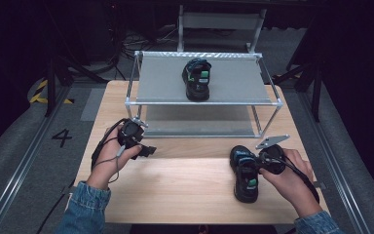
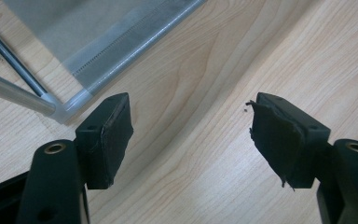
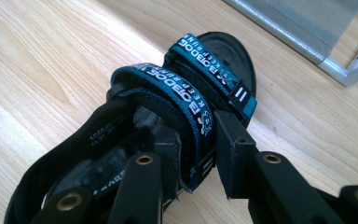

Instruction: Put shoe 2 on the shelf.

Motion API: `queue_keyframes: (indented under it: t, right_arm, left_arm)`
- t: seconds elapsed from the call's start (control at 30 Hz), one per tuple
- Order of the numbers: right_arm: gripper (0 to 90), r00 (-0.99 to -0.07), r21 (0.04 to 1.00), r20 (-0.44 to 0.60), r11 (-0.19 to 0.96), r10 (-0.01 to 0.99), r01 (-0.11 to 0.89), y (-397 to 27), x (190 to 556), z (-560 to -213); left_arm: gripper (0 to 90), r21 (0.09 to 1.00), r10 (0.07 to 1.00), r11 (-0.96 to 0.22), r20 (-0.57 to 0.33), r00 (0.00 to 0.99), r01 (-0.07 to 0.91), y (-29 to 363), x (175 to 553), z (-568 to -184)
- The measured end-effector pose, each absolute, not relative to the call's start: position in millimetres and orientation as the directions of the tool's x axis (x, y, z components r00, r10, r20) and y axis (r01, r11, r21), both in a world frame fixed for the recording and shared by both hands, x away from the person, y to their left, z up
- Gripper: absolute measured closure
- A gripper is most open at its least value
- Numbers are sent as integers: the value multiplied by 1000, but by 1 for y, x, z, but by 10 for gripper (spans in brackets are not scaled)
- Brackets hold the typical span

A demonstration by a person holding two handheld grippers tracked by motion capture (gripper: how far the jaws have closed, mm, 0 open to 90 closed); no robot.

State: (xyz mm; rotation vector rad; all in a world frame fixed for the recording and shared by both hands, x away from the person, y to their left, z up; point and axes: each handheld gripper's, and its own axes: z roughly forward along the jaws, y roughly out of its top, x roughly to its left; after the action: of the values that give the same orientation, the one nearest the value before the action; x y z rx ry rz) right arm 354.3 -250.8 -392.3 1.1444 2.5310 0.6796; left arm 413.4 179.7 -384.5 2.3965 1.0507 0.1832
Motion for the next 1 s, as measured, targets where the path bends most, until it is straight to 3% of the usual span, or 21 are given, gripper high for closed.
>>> queue_keyframes:
  t: [1.0]
  right_arm:
    - [715,-681,571,3,558,732,602,-230,373,-292]
  left_arm:
    - [293,521,772,-505,-84,630,688,215,396,-382]
